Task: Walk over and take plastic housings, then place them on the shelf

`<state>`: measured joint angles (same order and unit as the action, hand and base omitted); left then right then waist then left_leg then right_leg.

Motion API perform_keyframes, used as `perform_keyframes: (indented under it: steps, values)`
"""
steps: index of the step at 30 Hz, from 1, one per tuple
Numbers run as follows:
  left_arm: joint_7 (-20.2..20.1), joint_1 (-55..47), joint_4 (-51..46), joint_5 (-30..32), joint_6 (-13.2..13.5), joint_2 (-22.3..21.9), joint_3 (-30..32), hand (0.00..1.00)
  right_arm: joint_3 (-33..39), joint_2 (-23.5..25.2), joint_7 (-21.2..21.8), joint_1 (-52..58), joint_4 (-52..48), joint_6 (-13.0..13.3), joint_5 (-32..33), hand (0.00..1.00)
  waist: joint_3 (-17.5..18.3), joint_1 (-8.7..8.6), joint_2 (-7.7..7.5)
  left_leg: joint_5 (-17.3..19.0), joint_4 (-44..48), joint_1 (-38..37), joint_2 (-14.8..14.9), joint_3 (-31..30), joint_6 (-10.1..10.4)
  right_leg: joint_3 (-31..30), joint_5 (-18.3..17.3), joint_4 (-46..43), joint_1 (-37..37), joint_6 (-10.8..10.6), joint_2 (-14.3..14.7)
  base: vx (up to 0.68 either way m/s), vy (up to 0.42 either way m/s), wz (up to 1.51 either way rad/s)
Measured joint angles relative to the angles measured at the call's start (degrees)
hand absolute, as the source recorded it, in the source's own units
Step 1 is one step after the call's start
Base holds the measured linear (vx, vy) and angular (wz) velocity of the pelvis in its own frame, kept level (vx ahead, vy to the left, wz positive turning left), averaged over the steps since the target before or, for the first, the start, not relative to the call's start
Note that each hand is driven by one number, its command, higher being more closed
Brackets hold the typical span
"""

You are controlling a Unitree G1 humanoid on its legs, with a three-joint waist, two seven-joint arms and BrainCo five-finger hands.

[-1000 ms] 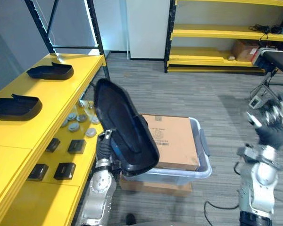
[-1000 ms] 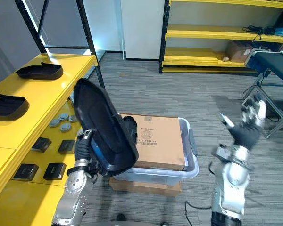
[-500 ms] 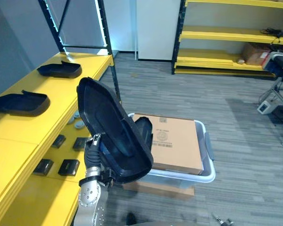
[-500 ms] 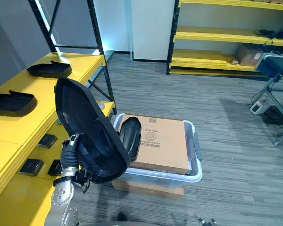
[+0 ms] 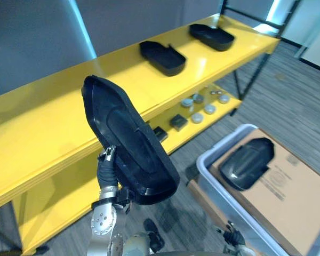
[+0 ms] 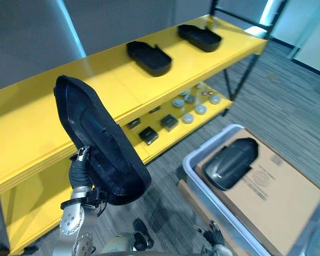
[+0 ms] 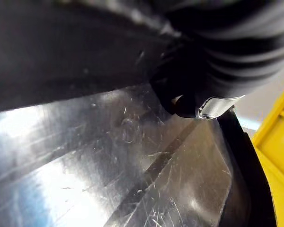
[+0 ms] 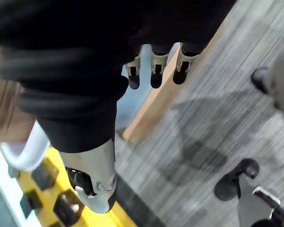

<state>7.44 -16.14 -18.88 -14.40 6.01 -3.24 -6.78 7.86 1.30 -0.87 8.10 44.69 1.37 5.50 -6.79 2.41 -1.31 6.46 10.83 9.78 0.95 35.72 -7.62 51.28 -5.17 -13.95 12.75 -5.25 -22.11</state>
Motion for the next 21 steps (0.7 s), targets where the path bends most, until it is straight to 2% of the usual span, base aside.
perform_keyframes:
  steps: [1, 2, 3, 4, 5, 6, 7, 8, 9, 11, 12, 13, 14, 16, 17, 18, 19, 21]
  values:
    - [-0.1, 0.4, 0.6, -0.1, 0.0, 0.2, -0.4, 1.00, 0.0, 0.0, -0.1, 0.0, -0.4, -0.4, -0.5, 0.00, -0.1, -0.10, 0.18, 0.3, 0.0, -0.3, -0.2, -0.7, -0.3, -1.3, 0.1, -3.7, -0.9, 2.2, -1.1, 0.17, 0.209, 0.53]
    - [-0.1, 0.8, 1.7, -0.1, -0.1, 0.2, -0.9, 1.00, 0.0, -0.1, -0.1, 0.0, -0.7, -0.5, -1.1, 0.00, -0.3, -1.12, 0.53, 0.8, -0.1, -1.0, -0.3, -2.8, -0.3, -7.7, 0.2, -12.3, -4.4, 5.8, -2.9, 0.18, 0.187, 0.63]
    - [0.1, 1.7, 3.5, -0.2, -0.1, 1.1, -1.5, 1.00, -0.3, -0.1, -0.1, -0.1, -0.7, -0.5, -1.2, 0.00, -0.7, -1.83, 1.31, 0.3, -1.9, -2.4, -0.4, -4.9, 0.5, -17.6, -2.3, -18.3, -8.7, 4.3, -0.7, 0.15, 0.153, 0.64]
    - [0.1, 2.2, 4.4, -0.1, -0.1, 1.9, -1.8, 1.00, -0.8, -0.3, -0.1, -0.5, -0.6, -0.5, -1.5, 0.00, -0.7, -1.96, 1.41, -0.1, -4.0, -3.5, -0.8, -5.8, 1.1, -21.2, -3.6, -20.1, -10.8, 3.4, 0.8, 0.13, 0.104, 0.57]
    - [0.1, 2.4, 5.6, -0.1, -0.1, 3.1, -2.1, 1.00, -1.8, -0.6, -0.1, -0.8, -0.6, -0.5, -1.7, 0.00, -0.7, -2.70, 1.31, -0.2, -8.3, -6.1, -1.3, -6.4, 2.0, -25.4, -5.8, -21.2, -14.4, 2.8, 4.0, 0.14, 0.086, 0.45]
    - [0.1, 2.6, 6.4, -0.1, -0.1, 4.0, -2.0, 1.00, -2.1, -0.4, -0.1, -0.7, -0.7, -0.4, -1.8, 0.00, -0.7, -3.55, 1.29, 2.1, -9.8, -7.3, -1.3, -6.0, 5.2, -27.6, -7.3, -19.2, -17.5, 2.6, 6.4, 0.21, 0.083, 0.41]
    - [0.1, 2.9, 6.7, -0.1, -0.1, 4.4, -1.9, 1.00, -2.3, 0.4, -0.1, -0.8, -1.0, -0.4, -1.8, 0.00, -0.6, -3.98, -0.34, 1.5, -7.2, -7.1, -1.2, -6.1, 2.4, -28.6, -7.8, -17.9, -19.1, 2.3, 6.4, 0.23, -0.034, 0.51]
    - [0.1, 4.0, 7.8, -0.1, 0.0, 4.7, -2.0, 1.00, -2.4, -0.3, -0.1, -0.8, -1.6, -0.2, -1.9, 0.00, -1.7, -4.24, 0.27, -0.6, -5.0, -7.6, -1.5, -7.9, 0.1, -31.0, -8.3, -15.1, -20.3, 1.3, 7.3, 0.27, -0.067, 0.73]
    - [0.3, 5.1, 9.6, 0.1, -0.6, 4.5, -2.1, 1.00, -2.4, -0.6, -0.1, -0.8, -1.8, -0.2, -2.2, 0.00, -1.4, -5.27, -0.23, -0.1, -4.4, -8.6, -2.4, -9.0, 0.8, -35.7, -8.3, -11.3, -21.5, 1.1, 8.1, 0.25, -0.064, 0.77]
    - [0.3, 5.3, 9.9, 0.6, -0.6, 4.5, -2.6, 1.00, -2.5, -1.0, 0.0, -0.8, -2.8, -0.1, -2.6, 0.00, -1.7, -5.20, 0.52, 0.2, -3.9, -9.7, -2.7, -11.0, 1.2, -42.2, -7.7, -8.3, -23.4, 0.4, 11.1, 0.18, -0.001, 0.68]
    - [0.3, 5.5, 9.9, 0.7, -0.6, 4.5, -2.8, 1.00, -2.7, -1.1, 0.0, -0.6, -3.1, 0.0, -2.9, 0.00, -1.6, -5.22, 0.64, 0.3, -4.0, -10.0, -2.9, -12.0, 1.2, -43.9, -7.2, -7.6, -23.8, 0.1, 11.8, 0.20, -0.037, 0.98]
    - [0.3, 5.7, 9.9, 1.2, -0.5, 4.5, -3.2, 1.00, -3.5, -1.1, 0.1, 0.1, -3.5, 0.0, -2.9, 0.00, -1.4, -5.11, -0.10, 0.5, -4.4, -11.1, -3.7, -14.2, 1.5, -45.9, -4.8, -6.6, -24.2, -0.1, 12.2, 0.18, -0.096, 0.95]
    - [0.4, 5.5, 9.9, 1.4, -0.5, 4.4, -3.5, 1.00, -3.5, -1.0, 0.1, 0.8, -3.5, 0.0, -2.9, 0.00, -1.1, -4.47, -0.77, 0.8, -4.8, -11.8, -4.2, -15.1, 1.7, -45.7, -3.5, -6.6, -24.1, 0.0, 11.9, 0.15, -0.093, 0.84]
    - [0.4, 4.3, 9.7, 1.5, -0.2, 4.4, -3.5, 1.00, -4.1, -0.6, 0.9, 1.5, -4.1, -0.1, -3.1, 0.00, -0.7, -3.22, -0.99, 1.9, -4.5, -12.6, -4.0, -15.8, 3.3, -44.2, -2.1, -6.2, -23.4, 1.3, 12.1, 0.08, -0.141, 0.28]
    - [0.4, 3.9, 9.7, 1.5, -0.2, 4.3, -3.7, 1.00, -4.7, -0.1, 1.2, 2.5, -5.4, -0.1, -3.4, 0.00, -0.1, -3.12, -1.54, 2.7, -4.2, -12.7, -3.9, -16.3, 4.4, -43.5, -1.3, -4.5, -22.7, 2.1, 12.1, 0.07, -0.170, 0.12]
    - [0.4, 3.8, 9.8, 1.5, -0.2, 4.1, -3.9, 1.00, -5.0, -0.1, 1.3, 2.7, -5.7, -0.1, -3.4, 0.00, 0.0, -3.18, -1.64, 2.9, -4.0, -12.6, -3.7, -16.5, 4.7, -43.4, 0.2, -3.6, -22.3, 1.7, 12.3, 0.09, -0.196, 0.06]
    - [0.4, 3.7, 9.8, 1.5, -0.2, 3.4, -4.4, 1.00, -4.9, -0.4, 1.3, 2.7, -5.8, -0.1, -3.5, 0.00, 0.1, -3.24, -0.60, 3.4, -3.8, -12.4, -2.2, -16.7, 5.6, -42.6, 1.4, -1.4, -21.4, 2.0, 13.9, 0.12, -0.194, -0.03]
    - [0.2, 3.7, 9.8, 1.6, -0.2, 2.7, -5.1, 1.00, -4.5, -0.7, 1.3, 2.8, -5.7, -0.1, -3.9, 0.00, 0.7, -3.38, 0.49, 2.9, -3.7, -12.6, 0.2, -16.7, 7.0, -41.8, 3.3, 3.2, -19.5, 3.4, 16.7, 0.19, -0.192, -0.11]
